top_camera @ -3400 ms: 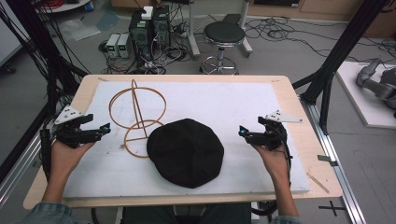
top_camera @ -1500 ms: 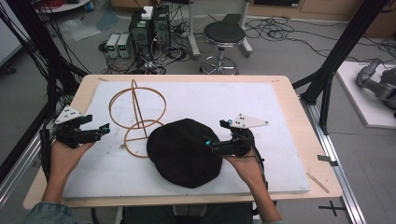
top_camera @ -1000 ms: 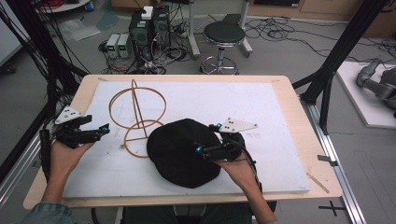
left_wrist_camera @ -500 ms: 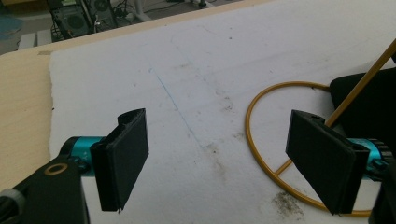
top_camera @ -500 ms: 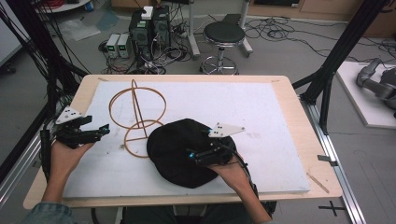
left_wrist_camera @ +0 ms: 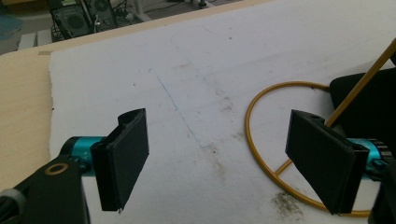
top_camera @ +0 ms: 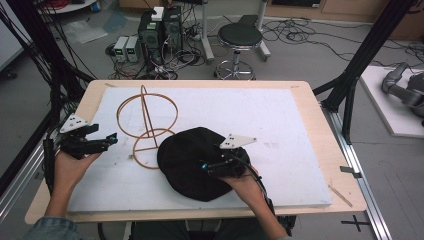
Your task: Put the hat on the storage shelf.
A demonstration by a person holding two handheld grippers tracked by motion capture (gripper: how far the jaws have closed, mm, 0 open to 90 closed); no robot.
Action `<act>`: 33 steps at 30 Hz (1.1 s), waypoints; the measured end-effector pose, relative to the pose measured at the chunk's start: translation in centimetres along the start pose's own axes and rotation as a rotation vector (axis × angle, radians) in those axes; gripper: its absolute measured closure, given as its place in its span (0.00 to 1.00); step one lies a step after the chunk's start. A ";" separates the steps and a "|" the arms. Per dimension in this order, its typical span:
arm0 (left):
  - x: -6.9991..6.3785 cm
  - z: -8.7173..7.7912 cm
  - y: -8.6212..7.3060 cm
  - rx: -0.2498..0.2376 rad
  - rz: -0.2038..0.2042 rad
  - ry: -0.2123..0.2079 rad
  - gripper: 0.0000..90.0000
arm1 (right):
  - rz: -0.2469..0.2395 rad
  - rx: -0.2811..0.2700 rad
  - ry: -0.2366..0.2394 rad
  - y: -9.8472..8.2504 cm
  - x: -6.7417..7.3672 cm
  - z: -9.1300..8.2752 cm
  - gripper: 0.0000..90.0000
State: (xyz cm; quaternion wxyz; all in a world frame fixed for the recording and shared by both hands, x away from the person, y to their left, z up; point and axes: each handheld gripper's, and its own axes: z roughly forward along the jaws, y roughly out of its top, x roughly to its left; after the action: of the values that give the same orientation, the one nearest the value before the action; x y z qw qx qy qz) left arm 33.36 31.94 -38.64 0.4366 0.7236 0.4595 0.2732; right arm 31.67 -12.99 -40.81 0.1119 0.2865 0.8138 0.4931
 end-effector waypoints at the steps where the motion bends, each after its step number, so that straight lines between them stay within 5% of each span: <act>1: 0.0 0.0 0.0 0.001 0.002 0.000 0.24 | 0.000 0.000 0.000 0.0 0.0 0.0 0.30; 19: 0.0 0.0 0.0 0.003 0.001 0.002 0.24 | -0.002 -0.028 -0.057 0.0 -0.1 -1.1 0.74; 33: 0.3 -0.2 0.0 -0.003 -0.008 0.009 0.24 | -0.049 -0.095 -0.092 1.0 -0.1 -3.1 0.80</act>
State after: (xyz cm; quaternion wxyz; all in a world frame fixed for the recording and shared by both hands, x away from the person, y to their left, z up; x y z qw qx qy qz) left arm 33.31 32.25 -38.55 0.4366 0.7200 0.4638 0.2754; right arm 30.62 -14.97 -38.39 0.1748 0.2833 0.7902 0.5146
